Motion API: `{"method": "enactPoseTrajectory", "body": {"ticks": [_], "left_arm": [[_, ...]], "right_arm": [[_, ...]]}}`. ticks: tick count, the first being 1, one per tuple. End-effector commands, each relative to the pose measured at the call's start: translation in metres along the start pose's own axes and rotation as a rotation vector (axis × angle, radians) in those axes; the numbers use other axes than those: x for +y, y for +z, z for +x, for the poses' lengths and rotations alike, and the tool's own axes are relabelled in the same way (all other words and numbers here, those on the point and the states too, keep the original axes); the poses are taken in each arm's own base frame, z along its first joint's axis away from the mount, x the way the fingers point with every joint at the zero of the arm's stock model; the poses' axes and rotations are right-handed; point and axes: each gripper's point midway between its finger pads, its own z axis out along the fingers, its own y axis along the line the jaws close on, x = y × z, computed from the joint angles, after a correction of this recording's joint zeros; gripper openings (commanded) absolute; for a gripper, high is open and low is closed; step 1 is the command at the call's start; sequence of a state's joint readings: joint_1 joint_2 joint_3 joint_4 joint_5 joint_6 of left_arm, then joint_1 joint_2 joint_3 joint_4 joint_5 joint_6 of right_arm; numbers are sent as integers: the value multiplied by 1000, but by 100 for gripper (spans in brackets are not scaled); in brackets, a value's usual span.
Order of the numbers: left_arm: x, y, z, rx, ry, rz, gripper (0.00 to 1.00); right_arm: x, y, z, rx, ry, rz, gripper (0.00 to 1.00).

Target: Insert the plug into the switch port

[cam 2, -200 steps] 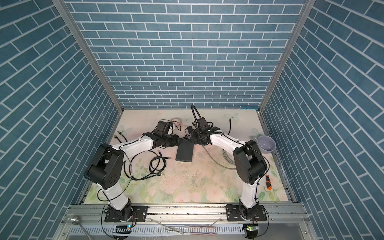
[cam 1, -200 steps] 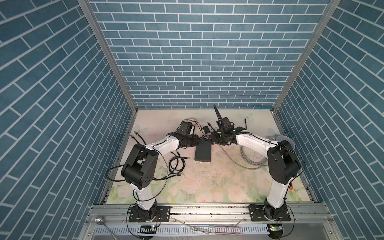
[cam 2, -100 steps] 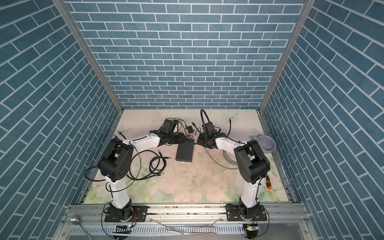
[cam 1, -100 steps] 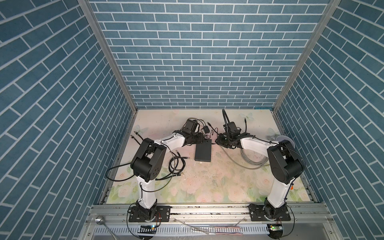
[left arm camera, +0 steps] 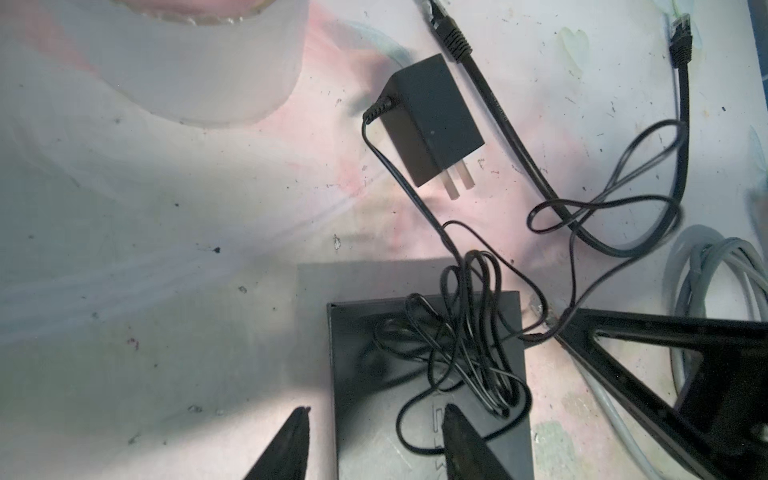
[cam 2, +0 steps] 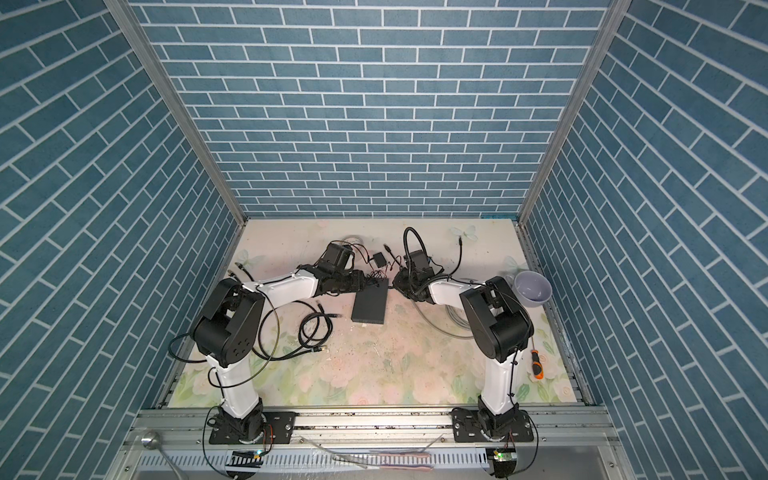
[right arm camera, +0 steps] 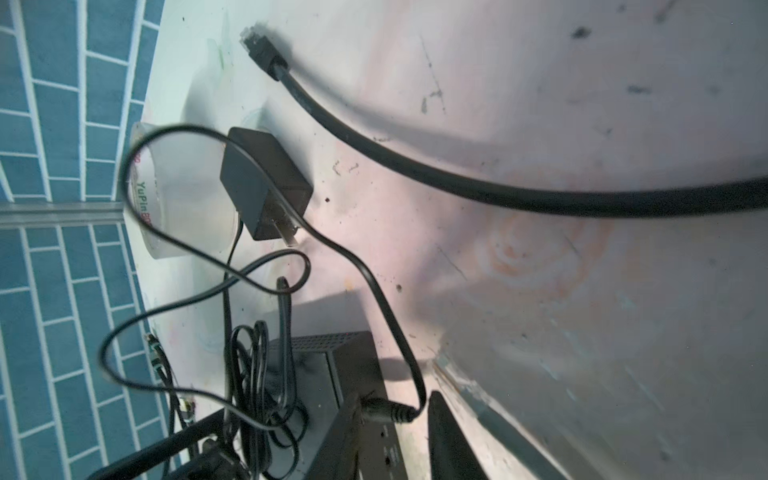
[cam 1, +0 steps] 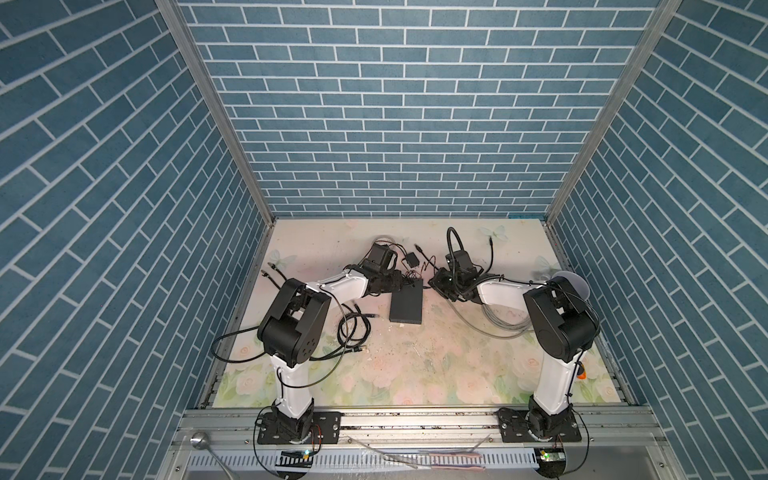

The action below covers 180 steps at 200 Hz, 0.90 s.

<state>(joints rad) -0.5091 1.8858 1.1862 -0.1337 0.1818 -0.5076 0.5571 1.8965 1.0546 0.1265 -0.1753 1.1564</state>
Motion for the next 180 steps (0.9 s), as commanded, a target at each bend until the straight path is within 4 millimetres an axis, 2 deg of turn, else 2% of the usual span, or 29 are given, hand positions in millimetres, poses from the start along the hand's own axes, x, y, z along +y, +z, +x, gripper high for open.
{"method": "enactPoseTrajectory", "body": {"ticks": [1, 33, 69, 101, 138, 180], "left_arm": [[-4, 1, -2, -16, -18, 17, 53], [-4, -1, -3, -24, -29, 15, 53], [-10, -2, 4, -13, -48, 21, 53], [-11, -4, 13, -23, -120, 14, 53], [-14, -5, 20, -25, -158, 27, 53], [-22, 2, 28, -6, -220, 93, 52]], "right_arm": [[-8, 5, 0, -37, 180, -20, 30], [-8, 9, 4, -42, 271, -22, 30], [-16, 23, 14, -36, 372, -7, 24], [-17, 27, 25, -35, 421, -3, 18], [-25, 34, 23, -72, 473, 23, 12], [-15, 43, 25, -53, 490, 21, 8]]}}
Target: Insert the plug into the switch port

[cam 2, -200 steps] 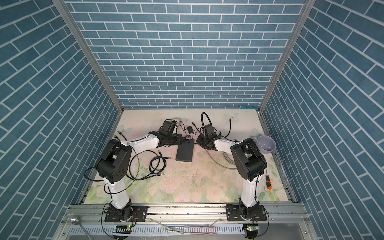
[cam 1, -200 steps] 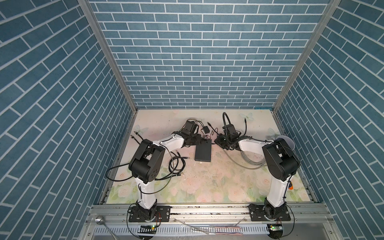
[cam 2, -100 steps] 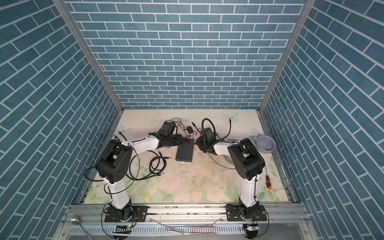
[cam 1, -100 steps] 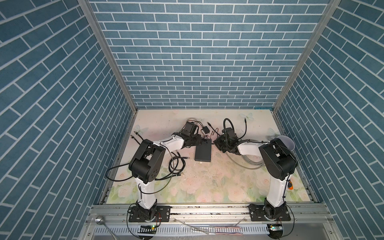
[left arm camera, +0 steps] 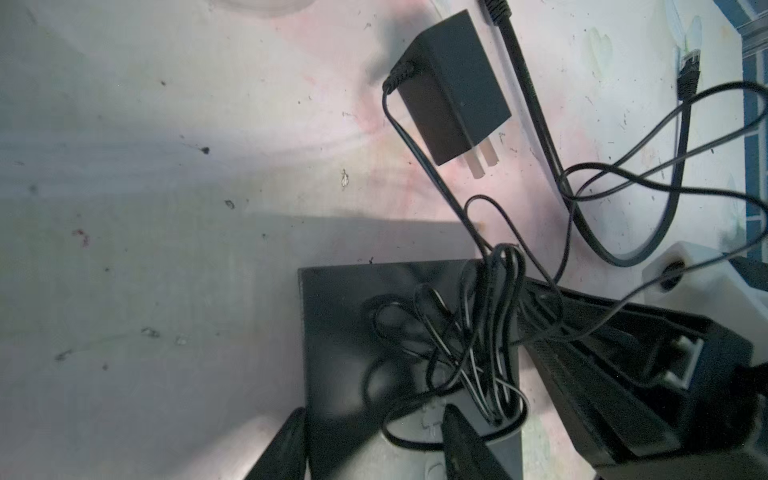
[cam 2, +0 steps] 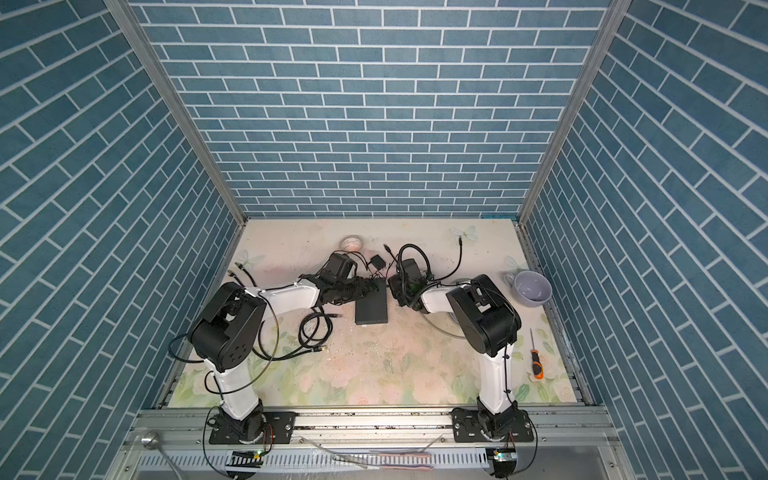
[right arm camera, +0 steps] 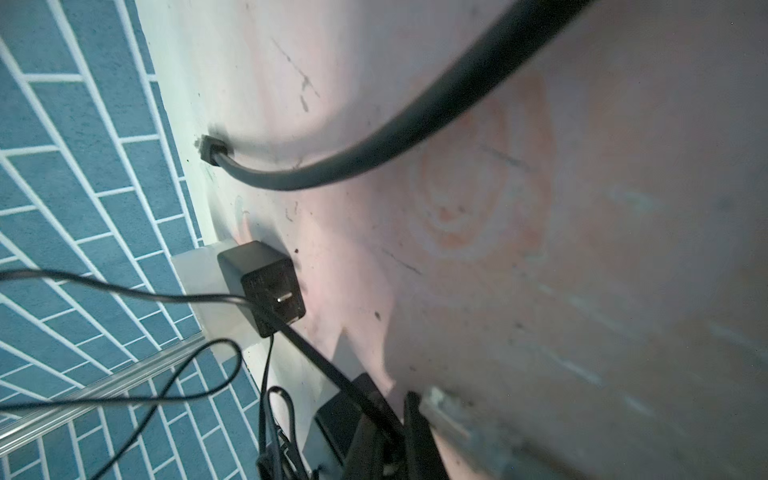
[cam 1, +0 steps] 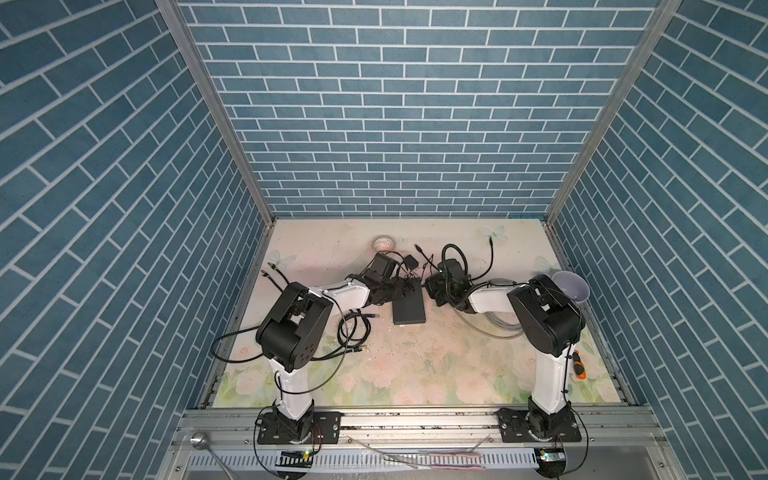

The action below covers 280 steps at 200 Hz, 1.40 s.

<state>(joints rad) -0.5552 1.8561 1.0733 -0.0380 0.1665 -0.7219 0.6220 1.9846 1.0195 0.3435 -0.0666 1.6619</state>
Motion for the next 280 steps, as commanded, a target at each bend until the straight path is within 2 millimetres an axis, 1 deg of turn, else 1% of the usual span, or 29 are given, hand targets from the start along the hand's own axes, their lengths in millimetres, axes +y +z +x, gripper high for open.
{"method": "enactPoseTrajectory", "body": {"ticks": [1, 27, 43, 76, 99, 104, 147, 186, 215, 250, 280], "left_arm": [[-17, -1, 3, -1, -46, 81, 52], [-22, 2, 3, 2, -78, 118, 52], [-24, 4, 1, -1, -61, 121, 52], [-29, 11, -2, 4, -31, 134, 49], [-33, 17, -4, 2, -25, 161, 48], [-33, 18, -4, 4, -23, 164, 48], [-39, 22, -10, -7, -14, 195, 48], [-41, 25, -9, 0, -9, 211, 47], [-40, 26, -12, 1, -4, 218, 47], [-45, 30, -14, 6, 7, 237, 47], [-49, 34, -12, 22, 5, 263, 46]], "right_arm": [[-26, 13, 7, 4, 37, 97, 8], [-16, 16, 16, 18, 24, 89, 7], [-15, 19, 21, 29, 17, 84, 6], [-21, 27, 30, 53, 20, 77, 4], [-21, 30, 36, 62, 11, 63, 3], [-21, 30, 43, 95, 11, 65, 3], [-19, 29, 63, 150, -1, 48, 3], [-16, 30, 83, 205, -17, 34, 2], [-20, 29, 95, 244, -42, 36, 2], [-22, 25, 112, 286, -82, 34, 2], [-16, 26, 126, 322, -98, 7, 2]]}}
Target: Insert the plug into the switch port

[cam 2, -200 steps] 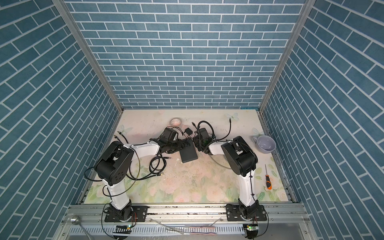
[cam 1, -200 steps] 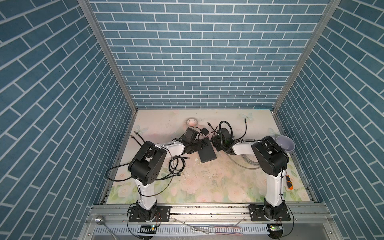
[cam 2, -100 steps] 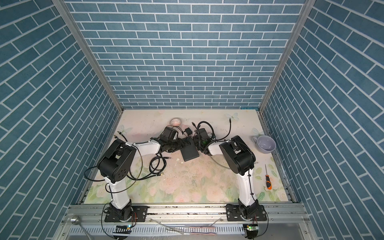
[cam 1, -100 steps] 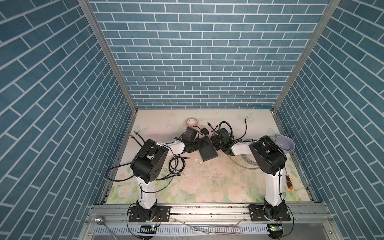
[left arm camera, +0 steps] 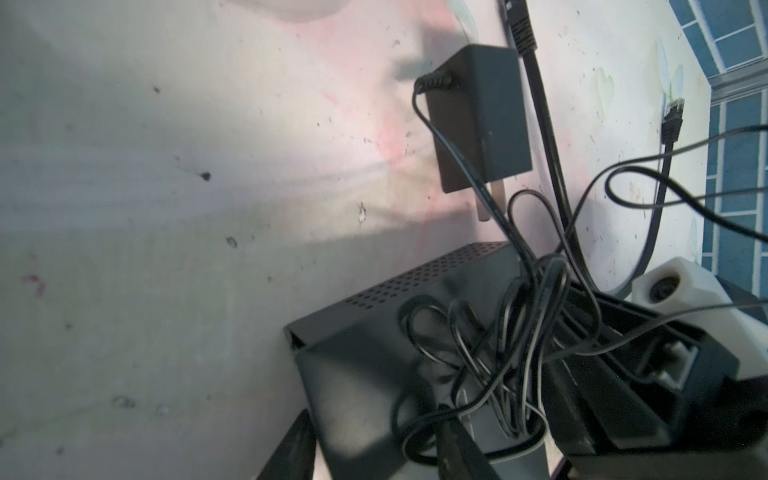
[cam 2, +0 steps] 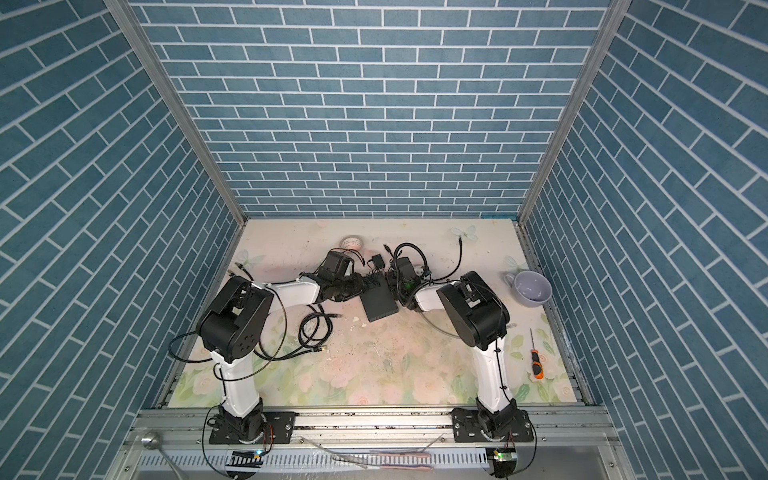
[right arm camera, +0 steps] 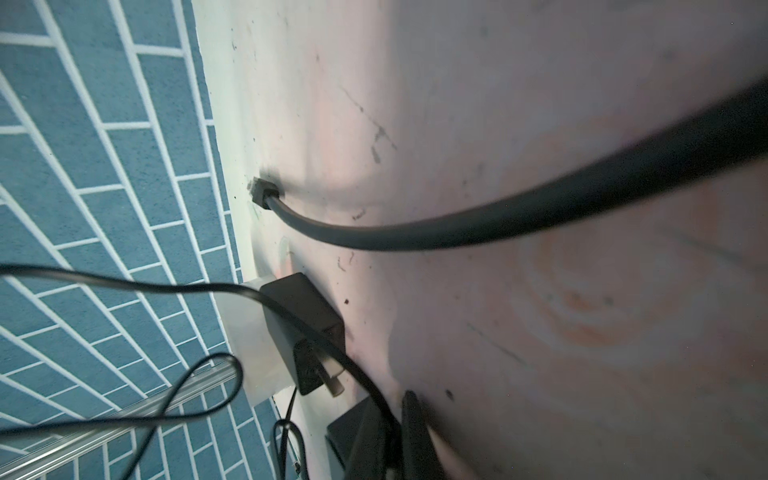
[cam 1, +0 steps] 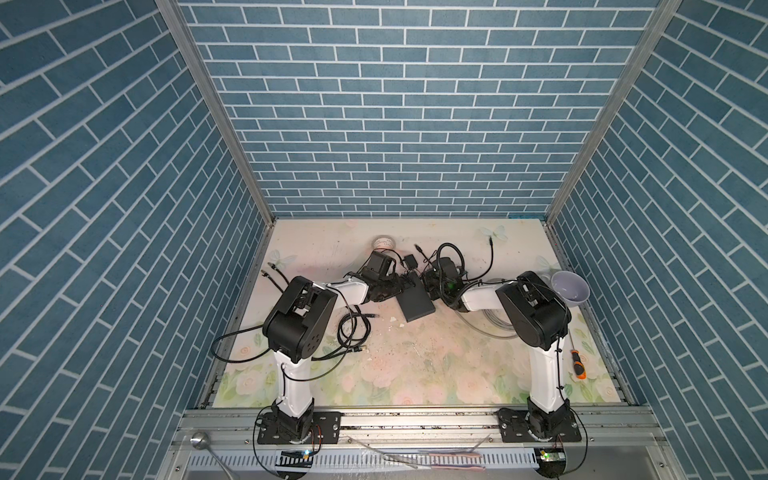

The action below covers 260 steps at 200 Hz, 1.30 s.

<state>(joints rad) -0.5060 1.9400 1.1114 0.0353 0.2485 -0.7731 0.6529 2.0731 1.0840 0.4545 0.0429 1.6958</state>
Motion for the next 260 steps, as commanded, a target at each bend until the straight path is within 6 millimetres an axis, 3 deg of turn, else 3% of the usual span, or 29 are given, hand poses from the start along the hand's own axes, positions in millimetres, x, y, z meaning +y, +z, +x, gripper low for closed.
{"method": "enactPoseTrajectory", "body": {"ticks": [1, 127, 190, 219, 260], "left_arm": [[-51, 18, 6, 23, 89, 202, 46], [-57, 19, 12, 45, 104, 228, 45], [-56, 20, 12, 41, 105, 223, 45], [-51, 19, 10, 33, 98, 206, 45], [-25, 4, 1, -25, 52, 108, 48]], "right_arm": [[-39, -9, 128, 407, -98, 96, 2], [-21, -8, 166, 518, -182, 42, 2], [-24, -11, 181, 590, -222, 46, 3], [-25, -14, 178, 578, -222, 48, 7], [-25, -15, 148, 508, -240, 69, 20]]}}
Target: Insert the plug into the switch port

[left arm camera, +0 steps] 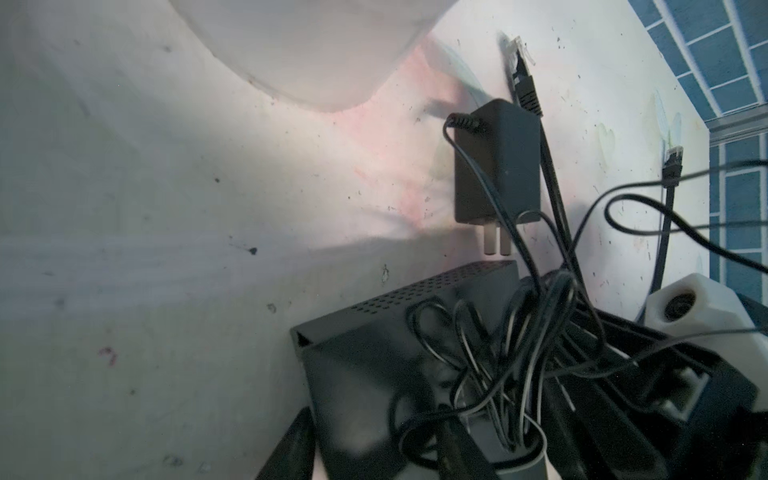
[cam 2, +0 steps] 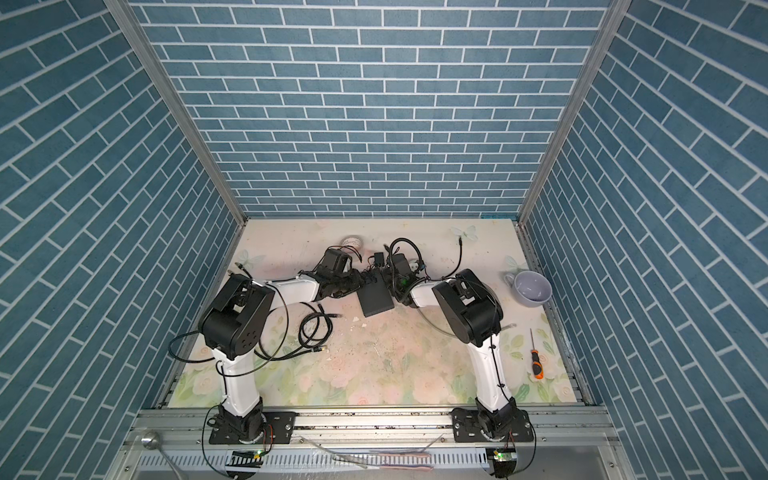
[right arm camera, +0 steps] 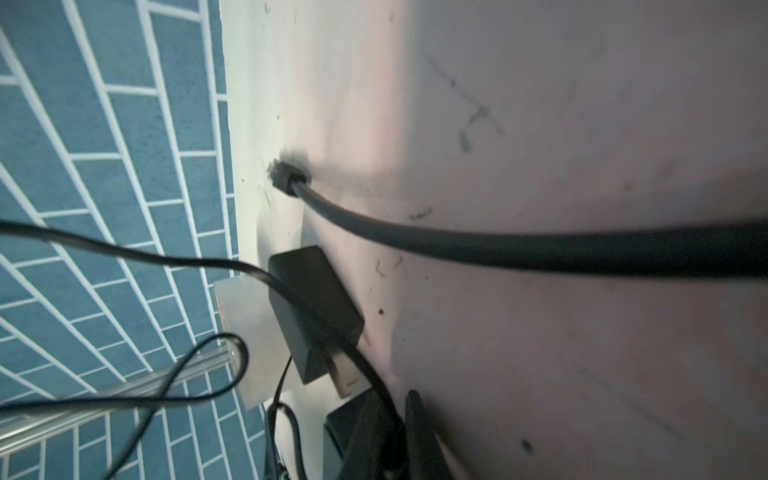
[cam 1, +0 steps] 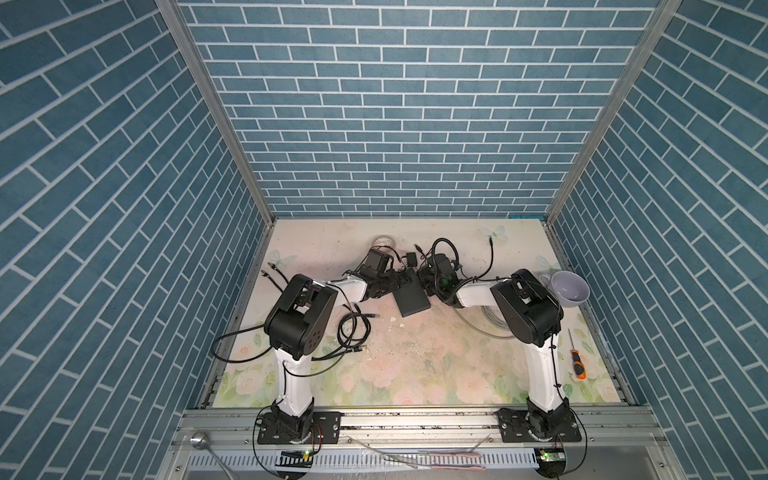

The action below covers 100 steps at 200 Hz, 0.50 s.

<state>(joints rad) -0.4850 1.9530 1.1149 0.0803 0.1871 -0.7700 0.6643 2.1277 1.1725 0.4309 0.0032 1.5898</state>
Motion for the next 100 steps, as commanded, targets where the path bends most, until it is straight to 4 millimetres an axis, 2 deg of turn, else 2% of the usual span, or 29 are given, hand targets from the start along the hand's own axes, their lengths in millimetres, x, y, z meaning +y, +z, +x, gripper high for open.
{"method": "enactPoseTrajectory", "body": {"ticks": [1, 23, 49, 100], "left_arm": [[-33, -1, 21, 51, 52, 133, 48], [-21, -10, 14, 17, 37, 79, 49], [-13, -17, 9, -11, 20, 37, 51], [-7, -28, 2, -48, 10, -3, 53]], "right_arm": [[-21, -23, 138, 462, -126, 55, 21], [-25, -26, 123, 435, -129, 71, 32], [-27, -34, 105, 396, -148, 86, 40], [-31, -68, 72, 318, -255, 146, 46]]}}
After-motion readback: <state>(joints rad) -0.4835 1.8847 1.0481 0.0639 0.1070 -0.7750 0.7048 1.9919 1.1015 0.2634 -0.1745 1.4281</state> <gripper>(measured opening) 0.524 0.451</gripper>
